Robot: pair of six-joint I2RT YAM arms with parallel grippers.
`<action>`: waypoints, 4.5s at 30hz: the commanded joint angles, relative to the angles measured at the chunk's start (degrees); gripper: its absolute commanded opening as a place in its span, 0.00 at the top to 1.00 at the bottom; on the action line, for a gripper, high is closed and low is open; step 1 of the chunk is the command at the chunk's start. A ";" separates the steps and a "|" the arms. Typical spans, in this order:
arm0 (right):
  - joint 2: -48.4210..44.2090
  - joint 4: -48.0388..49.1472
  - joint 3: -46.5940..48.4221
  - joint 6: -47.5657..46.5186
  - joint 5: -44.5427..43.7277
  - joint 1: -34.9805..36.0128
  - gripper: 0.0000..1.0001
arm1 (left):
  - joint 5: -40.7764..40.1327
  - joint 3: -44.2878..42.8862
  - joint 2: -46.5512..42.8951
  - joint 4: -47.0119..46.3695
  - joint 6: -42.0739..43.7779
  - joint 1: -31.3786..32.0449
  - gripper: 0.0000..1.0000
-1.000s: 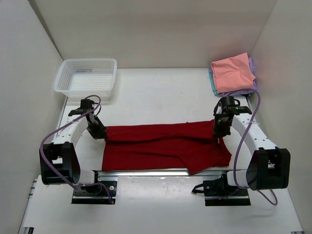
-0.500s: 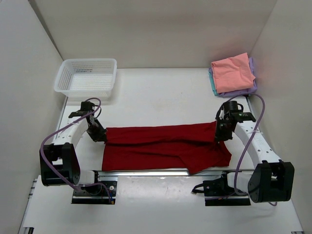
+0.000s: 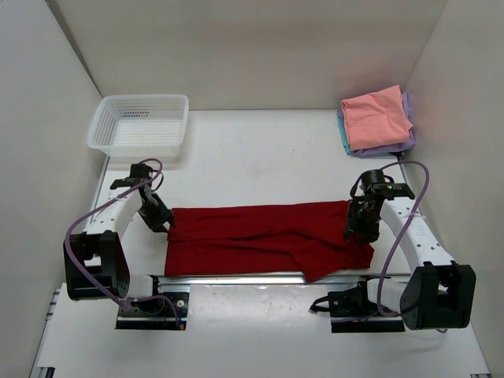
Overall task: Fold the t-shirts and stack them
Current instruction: Fold the other side of the tshirt into a rectangle, then rotate the tshirt 90 degrees, then grab the bottom of the folded rectangular tshirt with both arms
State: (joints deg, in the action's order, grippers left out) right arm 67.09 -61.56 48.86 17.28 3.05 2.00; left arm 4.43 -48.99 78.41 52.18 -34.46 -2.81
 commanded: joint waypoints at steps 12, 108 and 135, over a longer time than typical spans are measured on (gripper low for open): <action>6.99 4.16 3.79 9.78 4.33 10.03 0.97 | 1.72 -9.46 7.80 -4.63 0.97 6.58 0.70; 40.75 28.34 12.05 -4.97 9.69 34.48 1.00 | 22.99 -90.48 76.62 -11.67 -14.85 15.29 0.56; 12.82 16.63 4.43 15.84 8.55 35.25 0.34 | 17.82 2.81 0.27 -4.46 8.00 18.80 0.45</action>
State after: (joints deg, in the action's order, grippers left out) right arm 83.50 -45.82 58.74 22.02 10.79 33.98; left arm 27.09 -54.26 82.46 49.50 -29.61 12.49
